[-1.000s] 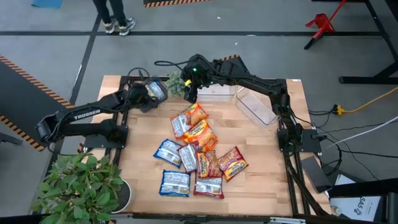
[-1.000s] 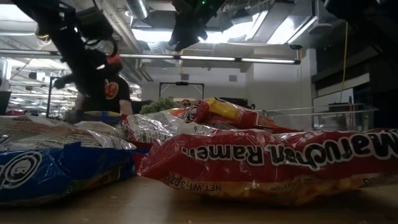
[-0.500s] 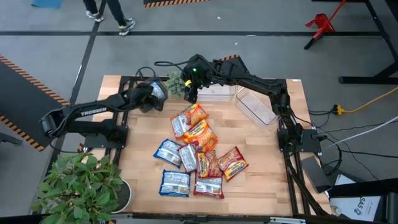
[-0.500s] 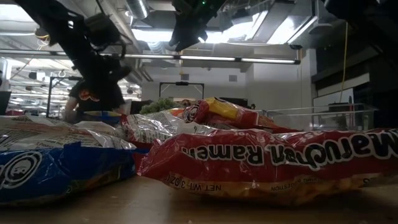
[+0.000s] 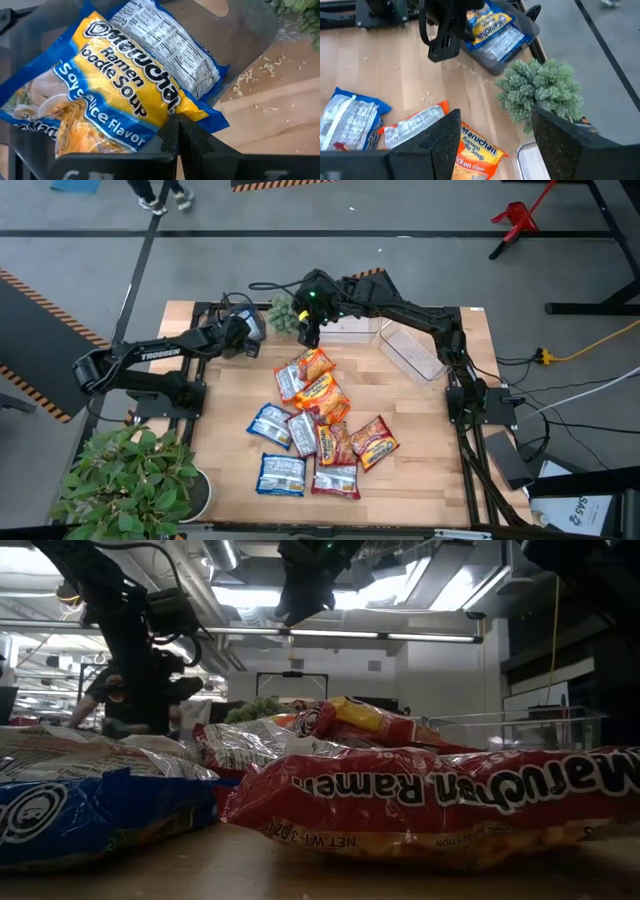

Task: Sort Maruchan noodles
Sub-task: Put the blue noodle pack into the black bin, then put the orange noodle pack into the left transparent bin

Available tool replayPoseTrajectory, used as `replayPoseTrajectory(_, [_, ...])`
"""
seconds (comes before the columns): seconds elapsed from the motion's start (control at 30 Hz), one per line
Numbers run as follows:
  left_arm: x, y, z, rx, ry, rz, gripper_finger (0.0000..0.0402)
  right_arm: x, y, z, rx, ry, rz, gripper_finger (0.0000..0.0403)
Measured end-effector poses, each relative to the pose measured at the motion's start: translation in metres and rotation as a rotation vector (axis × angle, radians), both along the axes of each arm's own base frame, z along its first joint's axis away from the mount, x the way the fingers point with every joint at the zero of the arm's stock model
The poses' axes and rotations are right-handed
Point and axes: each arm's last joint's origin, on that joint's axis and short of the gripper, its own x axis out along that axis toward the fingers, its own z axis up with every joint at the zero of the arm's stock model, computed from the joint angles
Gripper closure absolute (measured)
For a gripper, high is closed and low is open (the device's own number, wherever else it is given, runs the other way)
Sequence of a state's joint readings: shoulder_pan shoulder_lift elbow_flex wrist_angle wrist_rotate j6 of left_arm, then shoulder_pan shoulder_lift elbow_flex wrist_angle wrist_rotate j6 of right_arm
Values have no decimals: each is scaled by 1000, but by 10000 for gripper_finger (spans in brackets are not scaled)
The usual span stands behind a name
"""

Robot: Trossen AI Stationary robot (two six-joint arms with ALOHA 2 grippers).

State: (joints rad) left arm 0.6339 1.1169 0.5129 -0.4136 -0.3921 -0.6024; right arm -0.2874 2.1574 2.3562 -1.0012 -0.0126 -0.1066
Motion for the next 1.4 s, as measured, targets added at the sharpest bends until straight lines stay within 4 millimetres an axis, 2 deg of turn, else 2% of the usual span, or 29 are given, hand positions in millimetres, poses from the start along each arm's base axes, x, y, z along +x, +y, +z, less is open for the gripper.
replayPoseTrajectory(0.33, [8,3,-13,-112,-25,-27,401,-2,1,-2,13,24,4,173])
replayPoseTrajectory(0.47, [7,1,-11,-132,-41,-46,401,-2,1,-2,30,21,20,173])
replayPoseTrajectory(0.7, [5,0,29,-29,-199,-46,401,-10,7,2,129,44,61,173])
replayPoseTrajectory(0.9, [0,-6,64,28,-356,-100,401,-20,21,-9,249,189,116,173])
replayPoseTrajectory(1.03, [-3,-13,92,80,-469,-156,401,-23,38,-36,328,348,207,173])
replayPoseTrajectory(1.17, [-8,-24,115,137,-542,-241,401,-23,49,-70,441,427,279,173])
replayPoseTrajectory(1.4, [-15,-38,128,195,-588,-282,401,-25,53,-141,539,519,169,173])
